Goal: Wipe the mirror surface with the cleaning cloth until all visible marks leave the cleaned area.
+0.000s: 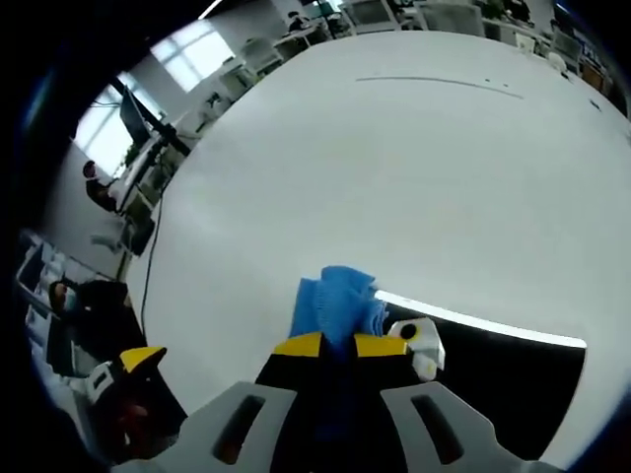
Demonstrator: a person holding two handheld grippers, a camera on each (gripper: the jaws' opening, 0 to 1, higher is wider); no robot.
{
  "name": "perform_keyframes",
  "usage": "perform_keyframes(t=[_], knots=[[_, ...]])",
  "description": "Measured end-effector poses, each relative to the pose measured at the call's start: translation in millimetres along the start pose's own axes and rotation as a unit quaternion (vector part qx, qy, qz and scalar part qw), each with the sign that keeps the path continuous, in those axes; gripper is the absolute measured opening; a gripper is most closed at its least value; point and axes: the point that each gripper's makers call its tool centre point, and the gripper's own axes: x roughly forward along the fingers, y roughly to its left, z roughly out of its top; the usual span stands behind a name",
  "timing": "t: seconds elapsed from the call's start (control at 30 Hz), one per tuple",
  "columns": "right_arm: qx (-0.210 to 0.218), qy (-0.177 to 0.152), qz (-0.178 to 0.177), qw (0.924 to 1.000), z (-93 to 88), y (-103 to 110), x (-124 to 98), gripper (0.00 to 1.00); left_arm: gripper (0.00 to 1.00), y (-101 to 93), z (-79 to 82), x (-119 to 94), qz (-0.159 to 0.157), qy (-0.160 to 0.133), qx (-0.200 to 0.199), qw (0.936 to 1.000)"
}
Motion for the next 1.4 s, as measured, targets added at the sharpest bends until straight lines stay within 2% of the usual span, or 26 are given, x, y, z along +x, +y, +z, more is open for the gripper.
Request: perform_keyframes(t=[0.6, 1.4], knots=[[0.004, 0.004, 0.008, 1.0000, -18.0, 13, -6, 0.05, 0.99, 2.2, -1.5, -1, 0.005, 0.002, -0.002, 1.0000], [-0.004, 0.002, 0.017, 0.9999, -22.7, 16, -6, 0.04, 0.99, 2.6, -2.3, -1, 0.008, 0.005, 0.002, 1.0000]])
